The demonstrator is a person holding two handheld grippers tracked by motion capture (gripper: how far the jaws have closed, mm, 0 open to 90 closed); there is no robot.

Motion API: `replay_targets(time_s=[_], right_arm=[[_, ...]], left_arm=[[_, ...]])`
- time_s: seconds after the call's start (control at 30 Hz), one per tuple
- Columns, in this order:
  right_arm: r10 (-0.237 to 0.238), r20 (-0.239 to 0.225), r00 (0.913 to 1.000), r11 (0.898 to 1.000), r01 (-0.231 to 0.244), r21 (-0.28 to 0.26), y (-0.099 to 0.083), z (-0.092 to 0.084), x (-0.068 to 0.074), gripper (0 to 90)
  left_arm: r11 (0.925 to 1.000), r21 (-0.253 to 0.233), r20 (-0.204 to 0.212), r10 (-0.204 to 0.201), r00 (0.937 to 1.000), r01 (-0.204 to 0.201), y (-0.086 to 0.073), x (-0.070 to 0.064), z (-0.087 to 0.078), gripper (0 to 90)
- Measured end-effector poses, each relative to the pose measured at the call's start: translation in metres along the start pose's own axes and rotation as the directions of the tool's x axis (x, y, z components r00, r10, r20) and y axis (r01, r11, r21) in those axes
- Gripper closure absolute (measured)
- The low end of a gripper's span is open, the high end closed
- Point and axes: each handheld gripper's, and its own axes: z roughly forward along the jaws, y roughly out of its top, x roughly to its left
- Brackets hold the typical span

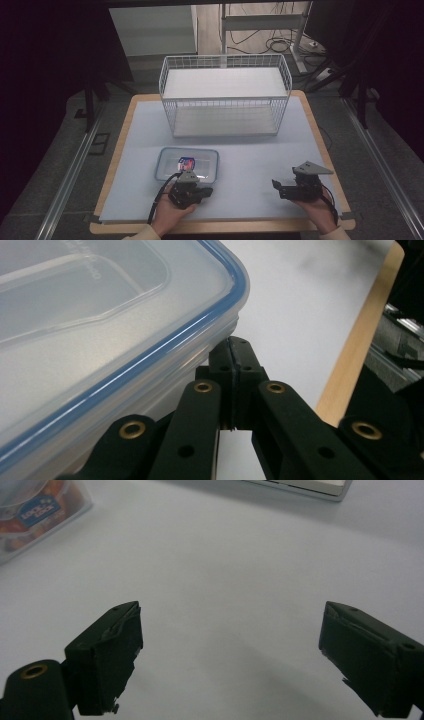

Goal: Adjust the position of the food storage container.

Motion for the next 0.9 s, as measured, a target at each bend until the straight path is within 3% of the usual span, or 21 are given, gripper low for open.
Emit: replay_targets(time_s=[0.33,0.5,0.57,0.6,0.67,0.7,0.73,0.77,0.9], right_arm=[[-0.005,0.001,1.0,1.0,0.005,0.005,-0.001,0.001,0.0,10.6],[-0.007,0.004,1.0,1.0,0.007,0.005,-0.001,0.0,0.0,10.7],[-0.007,0.007,1.0,1.0,0.007,0.004,-0.001,0.0,-0.001,10.7],[-0.007,0.007,1.0,1.0,0.007,0.004,-0.001,0.0,-0.001,10.7],[-0.006,0.005,1.0,1.0,0.006,0.003,-0.001,0.0,-0.001,10.8],[-0.006,0.005,1.0,1.0,0.006,0.003,-0.001,0.0,-0.001,10.8],[-0.006,0.006,1.0,1.0,0.006,0.003,-0.001,-0.001,-0.001,10.8],[-0.006,0.006,1.0,1.0,0.006,0.003,-0.001,-0.001,-0.001,10.8],[-0.005,0.01,0.9999,1.0,0.005,-0.001,0.0,-0.001,-0.001,10.8]], left_arm=[[0.9999,-0.014,-0.016,-0.01,0.9998,0.01,0.011,0.002,0.011,89.8],[0.9996,-0.028,-0.006,0.005,1.0,-0.005,0.009,-0.007,0.003,89.8],[0.998,-0.051,0.0,0.036,0.9994,-0.036,0.007,-0.015,-0.013,89.8],[0.998,-0.051,0.0,0.036,0.9994,-0.036,0.007,-0.015,-0.013,89.8],[0.9941,-0.101,-0.019,0.038,0.9991,-0.04,0.006,-0.014,-0.039,89.7],[0.9941,-0.101,-0.019,0.038,0.9991,-0.04,0.006,-0.014,-0.039,89.7],[0.9904,-0.136,-0.04,0.017,0.9991,-0.023,0.007,-0.006,-0.056,89.7],[0.9904,-0.136,-0.04,0.017,0.9991,-0.023,0.007,-0.006,-0.056,89.7],[0.9803,-0.19,-0.094,-0.071,0.9931,0.052,0.003,0.027,-0.087,89.8]])
